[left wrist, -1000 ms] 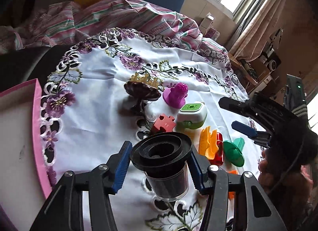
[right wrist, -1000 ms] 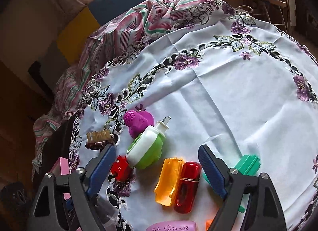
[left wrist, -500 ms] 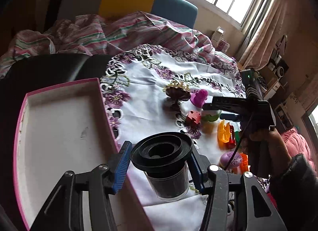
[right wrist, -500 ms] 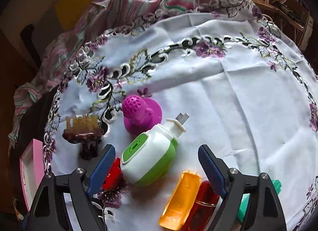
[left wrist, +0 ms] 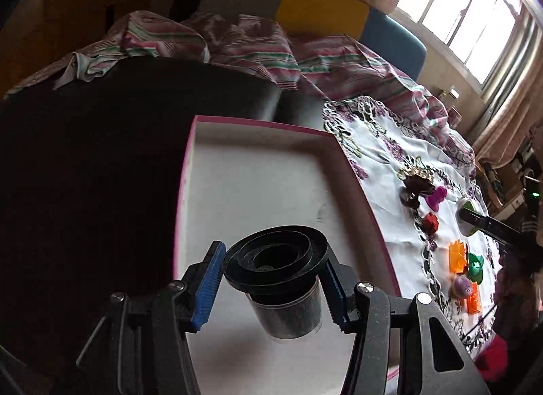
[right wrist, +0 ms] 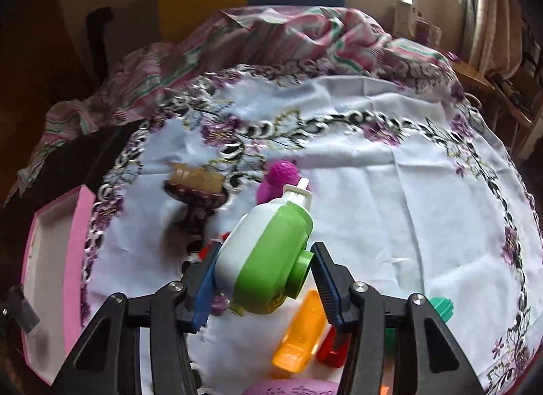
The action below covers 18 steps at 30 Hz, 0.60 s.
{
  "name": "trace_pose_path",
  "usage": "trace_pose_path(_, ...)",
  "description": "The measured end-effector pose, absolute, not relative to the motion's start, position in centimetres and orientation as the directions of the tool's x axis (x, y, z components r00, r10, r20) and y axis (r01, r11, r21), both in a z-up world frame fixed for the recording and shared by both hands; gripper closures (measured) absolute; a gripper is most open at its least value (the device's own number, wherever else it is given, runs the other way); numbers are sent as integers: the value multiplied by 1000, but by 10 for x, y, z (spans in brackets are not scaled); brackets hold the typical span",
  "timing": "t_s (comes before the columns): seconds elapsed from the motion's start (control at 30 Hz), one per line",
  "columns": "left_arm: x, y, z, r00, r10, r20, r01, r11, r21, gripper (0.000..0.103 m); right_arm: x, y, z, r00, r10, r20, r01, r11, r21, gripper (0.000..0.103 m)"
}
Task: Organize rigid objects
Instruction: 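Carry the cup into the pink tray with left gripper while right grasps green-white bottle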
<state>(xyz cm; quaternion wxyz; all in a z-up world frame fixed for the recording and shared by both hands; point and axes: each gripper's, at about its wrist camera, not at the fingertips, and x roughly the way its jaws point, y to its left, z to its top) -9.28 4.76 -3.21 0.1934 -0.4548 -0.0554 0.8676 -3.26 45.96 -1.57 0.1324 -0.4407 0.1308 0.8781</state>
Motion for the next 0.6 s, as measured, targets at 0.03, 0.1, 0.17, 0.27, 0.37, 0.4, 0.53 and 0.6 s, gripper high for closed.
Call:
trace_pose_path(0.03, -96, 44, -32, -521, 373, -768, -274, -925, -264, 48, -32, 450, -12, -595, 84, -799, -305, -943, 128, 50)
trace_pose_path(0.1, -102, 41, -29, -531, 367, -764, -272, -927, -257, 48, -35, 425, -12, -611, 13, -792, -215, -965, 150, 50)
trace_pose_path(0.17, -111, 44, -26, -552, 346, -759, -277, -934, -225, 48, -41, 399, -18, -595, -55, -802, -123, -980, 159, 50)
trace_pose_path(0.27, -128, 51, -24, -561, 332, -758, -285, -938, -200, 48, -48, 368, -34, -538, -84, -839, -34, -992, 121, 50)
trace_pose_path(0.37, -149, 57, -25, -562, 320, -762, -291, -940, -179, 48, -48, 354, -48, -496, -90, -864, 0, -995, 104, 50)
trace_pose_path(0.4, -155, 60, -25, -564, 318, -762, -296, -940, -173, 48, -48, 352, -52, -486, -90, -869, 7, -995, 99, 50)
trace_pose_path(0.53, -181, 71, -32, -570, 278, -773, -293, -948, -124, 48, -48, 350, -60, -468, -92, -879, 17, -995, 95, 50)
trace_pose_path(0.6, -193, 73, -38, -567, 260, -782, -282, -953, -112, 47, -48, 351, -61, -469, -93, -878, 18, -995, 96, 50)
